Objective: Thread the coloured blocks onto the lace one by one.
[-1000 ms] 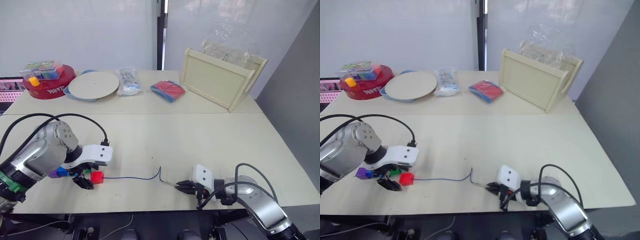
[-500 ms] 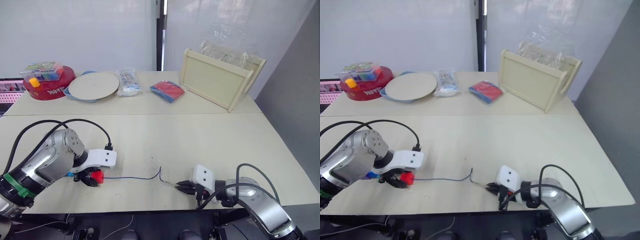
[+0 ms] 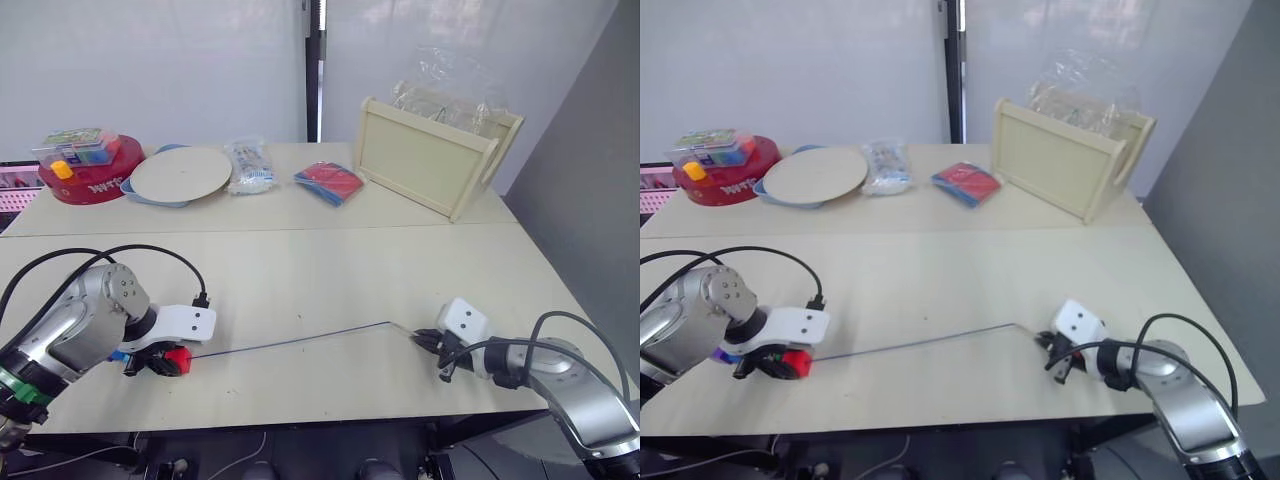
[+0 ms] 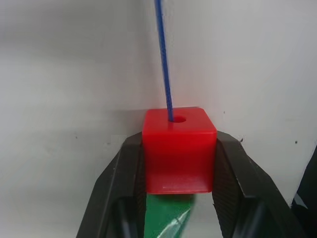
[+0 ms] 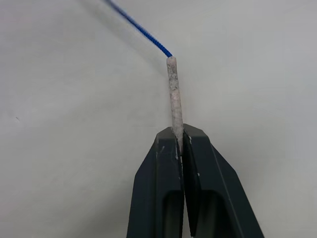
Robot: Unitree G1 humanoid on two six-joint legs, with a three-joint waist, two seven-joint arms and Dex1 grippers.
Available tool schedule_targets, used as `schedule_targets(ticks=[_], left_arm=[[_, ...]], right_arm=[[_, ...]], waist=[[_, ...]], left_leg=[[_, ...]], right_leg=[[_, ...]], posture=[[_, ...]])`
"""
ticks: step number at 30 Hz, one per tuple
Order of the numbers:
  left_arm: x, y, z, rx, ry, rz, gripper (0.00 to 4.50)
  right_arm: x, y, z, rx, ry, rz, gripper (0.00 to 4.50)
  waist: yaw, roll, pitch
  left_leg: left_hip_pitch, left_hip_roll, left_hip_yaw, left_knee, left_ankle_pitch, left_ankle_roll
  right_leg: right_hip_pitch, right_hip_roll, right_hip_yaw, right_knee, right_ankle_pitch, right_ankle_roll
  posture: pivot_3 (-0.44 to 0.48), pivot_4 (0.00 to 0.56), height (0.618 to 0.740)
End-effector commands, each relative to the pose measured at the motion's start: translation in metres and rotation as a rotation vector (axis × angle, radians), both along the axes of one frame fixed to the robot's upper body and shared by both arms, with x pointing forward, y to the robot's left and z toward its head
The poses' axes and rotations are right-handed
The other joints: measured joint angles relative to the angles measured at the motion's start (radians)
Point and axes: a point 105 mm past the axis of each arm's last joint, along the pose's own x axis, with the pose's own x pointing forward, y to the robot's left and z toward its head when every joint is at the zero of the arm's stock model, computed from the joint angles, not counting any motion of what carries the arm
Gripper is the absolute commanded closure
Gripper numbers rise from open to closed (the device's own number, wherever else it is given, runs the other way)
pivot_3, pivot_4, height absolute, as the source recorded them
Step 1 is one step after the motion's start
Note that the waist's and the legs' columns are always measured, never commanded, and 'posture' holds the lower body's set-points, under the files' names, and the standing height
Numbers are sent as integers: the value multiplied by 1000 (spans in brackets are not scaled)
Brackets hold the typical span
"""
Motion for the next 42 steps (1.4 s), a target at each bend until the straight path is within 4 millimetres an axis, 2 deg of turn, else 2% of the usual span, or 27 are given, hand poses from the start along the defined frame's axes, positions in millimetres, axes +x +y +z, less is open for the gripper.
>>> schedule_targets(ticks=[1,5,10,20,27,30,31,35,38,40,42], left_arm=[[-9,28,-14,82,53,78,3305],[-10,25,-15,61,50,89,3305],[-12,18,-21,32,36,88,3305],[-12,13,-24,25,20,78,3305],[-11,3,-18,-17,-10,49,3305],[-8,1,-12,-36,-50,36,3305],[-7,0,-10,-43,-64,31,2262],[-9,-5,14,-154,-101,62,942],[-13,-5,32,-226,-157,93,4],[-15,-4,42,-277,-195,121,0],[-17,-1,55,-369,-261,179,0]], right_arm=[[5,-12,6,-42,-37,-46,4500],[4,-10,4,-51,-32,-29,4500],[-5,7,-1,-44,0,47,4500],[-7,7,-13,-68,65,60,4500],[-11,12,-16,-51,113,79,4500],[-11,7,-22,-63,137,65,3580],[-11,6,-23,-66,139,64,3204],[-7,1,-8,-10,108,35,1874],[-14,6,11,95,94,33,840],[-19,8,19,138,93,35,179],[-24,6,26,173,85,19,38]], waist=[[-4,1,0],[-5,4,-1],[-5,6,-2],[-4,11,-5],[-2,11,-6],[-2,11,-6],[-1,11,-6],[8,8,-5],[19,3,-3],[23,3,-2],[24,3,-2]], left_leg=[[0,0,0,0,0,0],[1,0,0,-1,0,0],[1,0,1,-1,0,0],[3,0,1,-1,0,0],[4,0,1,-1,0,0],[4,0,1,-1,0,0],[3,0,1,-1,0,0],[3,0,0,0,0,0],[-1,0,0,1,0,0],[-4,0,0,2,0,0],[-5,0,0,2,0,0]], right_leg=[[0,0,0,0,0,0],[0,0,1,0,0,0],[0,0,1,0,0,0],[3,0,1,0,0,0],[3,0,1,0,0,0],[3,0,1,0,0,0],[3,0,1,0,0,0],[3,0,0,0,0,0],[1,0,-1,0,0,0],[-1,0,-1,0,0,0],[-2,-1,-1,0,0,0]], posture=[[0,150,740],[0,150,740],[0,150,740],[0,150,740],[0,150,740],[0,150,740],[0,150,740],[0,150,740],[0,150,740],[0,150,740],[0,150,740]])
